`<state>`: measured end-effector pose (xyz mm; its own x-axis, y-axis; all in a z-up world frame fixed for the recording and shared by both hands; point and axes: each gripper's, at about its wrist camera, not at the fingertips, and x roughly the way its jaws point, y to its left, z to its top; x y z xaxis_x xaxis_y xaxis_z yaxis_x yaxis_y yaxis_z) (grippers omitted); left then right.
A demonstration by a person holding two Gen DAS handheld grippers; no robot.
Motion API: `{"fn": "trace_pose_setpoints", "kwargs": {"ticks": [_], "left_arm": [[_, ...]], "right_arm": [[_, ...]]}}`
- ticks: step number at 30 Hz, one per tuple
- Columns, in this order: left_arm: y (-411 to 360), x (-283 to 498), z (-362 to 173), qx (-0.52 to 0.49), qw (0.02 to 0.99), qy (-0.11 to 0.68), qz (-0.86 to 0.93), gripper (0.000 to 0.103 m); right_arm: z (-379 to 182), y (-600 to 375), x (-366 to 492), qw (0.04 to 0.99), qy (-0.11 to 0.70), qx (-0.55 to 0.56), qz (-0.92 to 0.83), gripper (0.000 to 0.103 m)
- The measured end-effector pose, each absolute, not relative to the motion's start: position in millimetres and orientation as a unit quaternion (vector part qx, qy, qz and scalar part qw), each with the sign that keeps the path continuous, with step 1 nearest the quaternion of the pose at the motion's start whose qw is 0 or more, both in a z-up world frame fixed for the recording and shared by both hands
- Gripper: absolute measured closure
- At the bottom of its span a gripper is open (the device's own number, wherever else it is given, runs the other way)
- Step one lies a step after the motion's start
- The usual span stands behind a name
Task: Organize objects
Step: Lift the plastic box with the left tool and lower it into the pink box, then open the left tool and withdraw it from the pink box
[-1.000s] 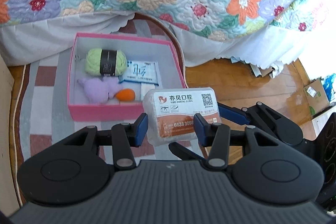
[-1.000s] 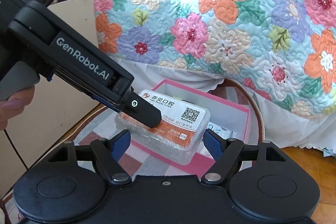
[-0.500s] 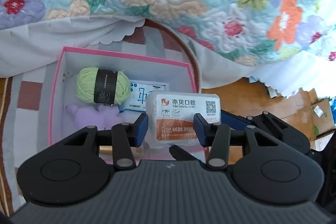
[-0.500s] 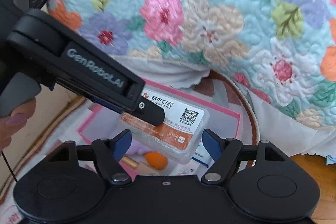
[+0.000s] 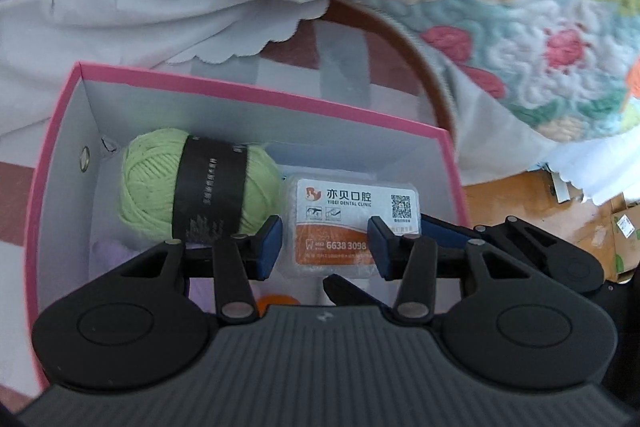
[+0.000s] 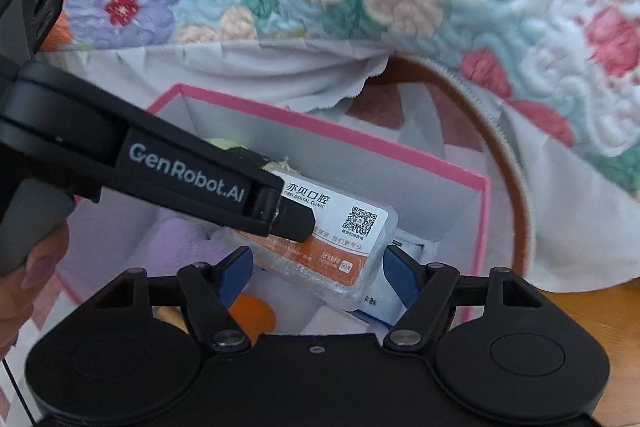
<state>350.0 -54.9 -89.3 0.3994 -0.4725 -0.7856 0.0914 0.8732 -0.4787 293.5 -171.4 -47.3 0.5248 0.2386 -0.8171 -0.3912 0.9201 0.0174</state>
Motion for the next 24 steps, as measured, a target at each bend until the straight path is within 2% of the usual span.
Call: {"fn": "trace_pose_setpoints", "kwargs": {"ticks": [5,11,19,24], "left_arm": [[-54.6,358.1,-110.7,-0.171,0.810,0.530,-0.183,0.059],[-69.1,361.6,-123.8,-0.147,0.814,0.534,-0.177,0.059],[-74.2,365.2,-124.4,-0.136,0.821,0.530,-0.162,0.057],[-68.9,357.7,-112.3,-0.143,0.831,0.514,-0.155,0.057]], "right_arm": [[-67.6,-159.6,305.3,0.858,0.467,-0.117,0.180,0.029],[-83.1,-171.0,318.6,0.855,0.480,-0.114,0.162,0.044],[-86.4,-170.8,323.7,0.854,0.482,-0.118,0.154,0.048],[-78.2,-163.8,314.8,0.865,0.462,-0.144,0.134,0.043]]}}
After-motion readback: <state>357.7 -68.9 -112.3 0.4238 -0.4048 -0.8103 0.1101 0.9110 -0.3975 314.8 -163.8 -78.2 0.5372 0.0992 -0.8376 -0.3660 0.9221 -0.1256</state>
